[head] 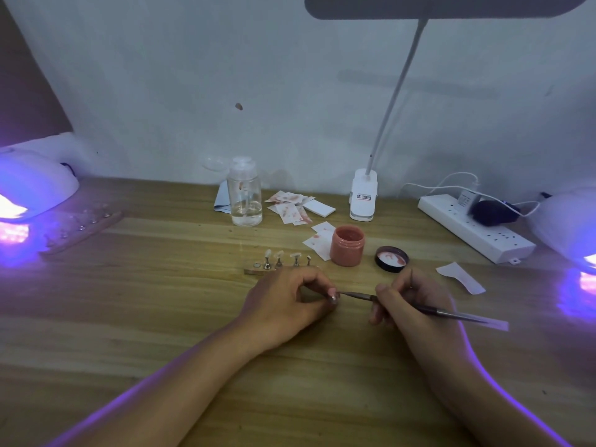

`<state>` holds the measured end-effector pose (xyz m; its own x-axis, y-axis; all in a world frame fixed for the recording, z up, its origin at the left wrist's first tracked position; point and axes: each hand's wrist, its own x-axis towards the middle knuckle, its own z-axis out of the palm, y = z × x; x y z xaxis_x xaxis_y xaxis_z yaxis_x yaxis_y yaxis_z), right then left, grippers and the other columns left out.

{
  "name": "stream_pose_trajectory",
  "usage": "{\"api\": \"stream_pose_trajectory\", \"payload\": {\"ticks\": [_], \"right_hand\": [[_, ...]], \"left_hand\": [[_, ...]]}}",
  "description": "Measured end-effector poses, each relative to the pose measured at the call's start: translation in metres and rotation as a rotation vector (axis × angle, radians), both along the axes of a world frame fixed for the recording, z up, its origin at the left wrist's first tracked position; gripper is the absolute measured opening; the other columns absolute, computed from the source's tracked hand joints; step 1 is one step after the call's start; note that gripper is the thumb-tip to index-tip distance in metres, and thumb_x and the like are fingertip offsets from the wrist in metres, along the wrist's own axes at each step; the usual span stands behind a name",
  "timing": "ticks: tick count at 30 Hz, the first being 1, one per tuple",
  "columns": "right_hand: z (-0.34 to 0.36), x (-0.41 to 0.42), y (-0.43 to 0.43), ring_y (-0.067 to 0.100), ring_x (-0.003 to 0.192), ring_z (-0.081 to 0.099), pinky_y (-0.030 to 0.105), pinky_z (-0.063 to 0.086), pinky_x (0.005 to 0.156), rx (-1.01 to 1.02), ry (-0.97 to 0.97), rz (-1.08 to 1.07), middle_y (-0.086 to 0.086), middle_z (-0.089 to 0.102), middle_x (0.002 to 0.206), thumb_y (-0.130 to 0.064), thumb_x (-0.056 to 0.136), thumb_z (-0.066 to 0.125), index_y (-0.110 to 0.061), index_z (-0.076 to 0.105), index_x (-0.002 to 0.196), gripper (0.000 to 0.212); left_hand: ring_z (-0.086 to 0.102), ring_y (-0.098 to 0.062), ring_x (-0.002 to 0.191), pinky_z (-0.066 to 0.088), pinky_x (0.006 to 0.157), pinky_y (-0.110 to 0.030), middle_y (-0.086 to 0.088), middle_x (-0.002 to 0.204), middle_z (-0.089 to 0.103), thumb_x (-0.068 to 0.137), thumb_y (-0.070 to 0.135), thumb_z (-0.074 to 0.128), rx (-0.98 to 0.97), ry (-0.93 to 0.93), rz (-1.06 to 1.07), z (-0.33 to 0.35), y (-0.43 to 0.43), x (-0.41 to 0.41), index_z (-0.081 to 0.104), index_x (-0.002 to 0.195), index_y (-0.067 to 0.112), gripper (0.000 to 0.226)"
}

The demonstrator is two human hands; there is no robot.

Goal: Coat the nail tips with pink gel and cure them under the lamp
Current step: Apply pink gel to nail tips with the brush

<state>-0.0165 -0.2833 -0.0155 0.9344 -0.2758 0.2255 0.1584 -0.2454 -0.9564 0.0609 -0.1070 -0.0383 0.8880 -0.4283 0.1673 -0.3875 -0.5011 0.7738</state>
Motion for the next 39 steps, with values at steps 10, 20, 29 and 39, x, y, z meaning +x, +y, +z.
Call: {"api": "stream_pose_trajectory", "payload": {"ticks": [10,20,29,39], "right_hand": [[-0.0036,0.0011,-0.0032,0.013,0.059,0.060,0.034,0.045,0.067,0.060,-0.022,0.016,0.010,0.066,0.060,-0.004,0.090,0.060,0.004,0.049,0.079,0.017],[-0.0069,0.0048,-0.0064,0.011,0.054,0.055,0.016,0.042,0.053,0.089,-0.031,0.061,0.008,0.063,0.056,-0.002,0.090,0.061,-0.008,0.046,0.078,0.020],[-0.0024,0.0025,-0.0038,0.012,0.057,0.054,0.019,0.043,0.057,0.124,-0.042,0.088,0.005,0.060,0.057,0.000,0.091,0.058,0.006,0.043,0.085,0.017],[-0.0017,0.0018,-0.0026,0.010,0.057,0.054,0.018,0.044,0.057,0.126,-0.015,0.108,0.005,0.061,0.059,-0.004,0.091,0.060,0.003,0.045,0.085,0.018]], "left_hand": [[0.048,0.018,0.055,0.030,0.055,-0.020,0.030,0.090,0.071,0.082,0.036,0.076,-0.014,-0.004,-0.011,0.0006,-0.0004,-0.0009,0.070,0.080,0.042,0.009],[0.048,0.020,0.055,0.031,0.047,-0.005,0.036,0.080,0.066,0.082,0.038,0.077,-0.012,-0.045,-0.004,-0.0023,0.0000,0.0008,0.073,0.084,0.045,0.009],[0.049,0.021,0.058,0.032,0.048,-0.006,0.037,0.085,0.067,0.083,0.040,0.075,0.021,-0.072,-0.017,-0.0021,0.0004,0.0022,0.069,0.083,0.053,0.014],[0.047,0.018,0.057,0.027,0.048,-0.011,0.038,0.068,0.060,0.083,0.041,0.074,0.050,-0.063,0.032,-0.0014,-0.0006,0.0006,0.073,0.088,0.045,0.006]]}}
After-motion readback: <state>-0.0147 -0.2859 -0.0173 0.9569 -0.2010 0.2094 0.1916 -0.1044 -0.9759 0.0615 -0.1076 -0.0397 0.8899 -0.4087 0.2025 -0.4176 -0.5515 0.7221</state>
